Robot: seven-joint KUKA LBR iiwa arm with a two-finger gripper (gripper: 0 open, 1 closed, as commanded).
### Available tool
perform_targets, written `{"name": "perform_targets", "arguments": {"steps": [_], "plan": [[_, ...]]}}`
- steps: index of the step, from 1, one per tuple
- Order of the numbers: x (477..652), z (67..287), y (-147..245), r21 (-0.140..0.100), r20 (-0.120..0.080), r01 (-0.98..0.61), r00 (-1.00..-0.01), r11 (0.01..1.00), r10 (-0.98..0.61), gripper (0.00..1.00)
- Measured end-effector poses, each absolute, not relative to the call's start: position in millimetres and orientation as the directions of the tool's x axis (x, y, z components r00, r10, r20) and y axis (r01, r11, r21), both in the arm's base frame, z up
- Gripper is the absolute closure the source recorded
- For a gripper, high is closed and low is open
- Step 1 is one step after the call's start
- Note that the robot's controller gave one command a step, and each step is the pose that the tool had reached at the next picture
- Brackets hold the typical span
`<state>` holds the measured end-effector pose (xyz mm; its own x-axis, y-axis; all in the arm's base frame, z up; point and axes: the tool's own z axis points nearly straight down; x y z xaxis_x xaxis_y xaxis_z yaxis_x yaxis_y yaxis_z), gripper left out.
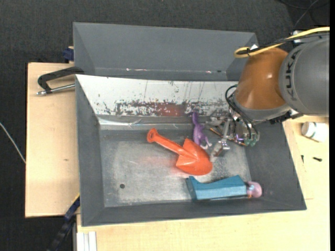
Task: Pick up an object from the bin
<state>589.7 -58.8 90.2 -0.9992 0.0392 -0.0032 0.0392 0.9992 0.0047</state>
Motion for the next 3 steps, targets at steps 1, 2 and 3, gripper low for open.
{"name": "perform_targets", "arguments": {"steps": [1, 2, 3], "plan": [[564.9, 77.5, 55.2, -0.003, -0.017, -0.064, -0.998, 0.998, -0.064, 1.0], [564.9, 77.4, 54.1, -0.001, -0.017, -0.06, -0.998, 0.998, -0.06, 1.0], [564.8, 78.4, 54.1, 0.0, -0.014, -0.059, -0.998, 0.998, -0.059, 1.0]]}}
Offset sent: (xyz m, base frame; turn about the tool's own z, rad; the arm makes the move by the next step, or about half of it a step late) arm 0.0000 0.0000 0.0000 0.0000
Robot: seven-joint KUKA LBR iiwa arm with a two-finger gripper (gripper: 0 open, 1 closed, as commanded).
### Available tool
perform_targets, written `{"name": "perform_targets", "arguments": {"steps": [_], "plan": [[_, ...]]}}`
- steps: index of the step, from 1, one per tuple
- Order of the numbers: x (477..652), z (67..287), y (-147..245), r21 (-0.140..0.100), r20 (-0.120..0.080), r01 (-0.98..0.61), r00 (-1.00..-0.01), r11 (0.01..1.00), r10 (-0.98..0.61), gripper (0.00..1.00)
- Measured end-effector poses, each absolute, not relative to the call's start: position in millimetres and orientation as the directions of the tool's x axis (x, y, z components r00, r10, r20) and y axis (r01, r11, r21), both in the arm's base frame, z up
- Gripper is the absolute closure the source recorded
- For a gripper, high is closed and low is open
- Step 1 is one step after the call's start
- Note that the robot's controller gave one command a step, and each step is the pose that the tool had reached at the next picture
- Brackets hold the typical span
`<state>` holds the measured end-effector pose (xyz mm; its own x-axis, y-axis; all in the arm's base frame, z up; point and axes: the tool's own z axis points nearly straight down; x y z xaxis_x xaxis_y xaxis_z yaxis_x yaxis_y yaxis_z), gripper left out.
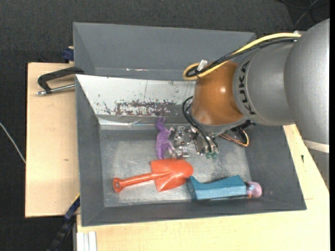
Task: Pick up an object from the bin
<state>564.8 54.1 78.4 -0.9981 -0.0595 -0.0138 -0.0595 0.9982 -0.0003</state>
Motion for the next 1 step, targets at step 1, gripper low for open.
{"name": "perform_targets", "arguments": {"steps": [1], "plan": [[563.9, 80.3, 54.7, 0.001, -0.008, -0.06, -0.998, 0.998, -0.06, 1.0]]}}
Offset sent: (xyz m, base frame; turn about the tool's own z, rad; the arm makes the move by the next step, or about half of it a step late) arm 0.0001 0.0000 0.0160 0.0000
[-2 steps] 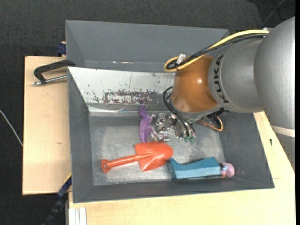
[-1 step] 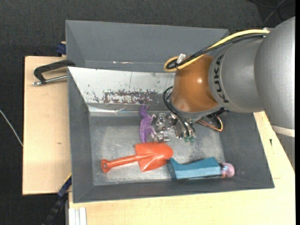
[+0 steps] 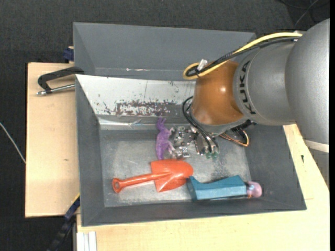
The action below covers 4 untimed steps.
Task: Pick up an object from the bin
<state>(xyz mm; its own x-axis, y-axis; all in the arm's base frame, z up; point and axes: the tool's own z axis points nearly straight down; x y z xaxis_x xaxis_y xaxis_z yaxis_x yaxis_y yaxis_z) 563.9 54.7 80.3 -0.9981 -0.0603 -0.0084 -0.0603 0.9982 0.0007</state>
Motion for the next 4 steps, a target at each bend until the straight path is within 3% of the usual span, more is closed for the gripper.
{"name": "perform_targets", "arguments": {"steps": [2, 4], "plan": [[562.3, 95, 55, 0.001, 0.001, -0.061, -0.998, 0.998, -0.061, 1.0], [562.5, 137, 55, 0.001, 0.001, -0.061, -0.998, 0.998, -0.061, 1.0]]}}
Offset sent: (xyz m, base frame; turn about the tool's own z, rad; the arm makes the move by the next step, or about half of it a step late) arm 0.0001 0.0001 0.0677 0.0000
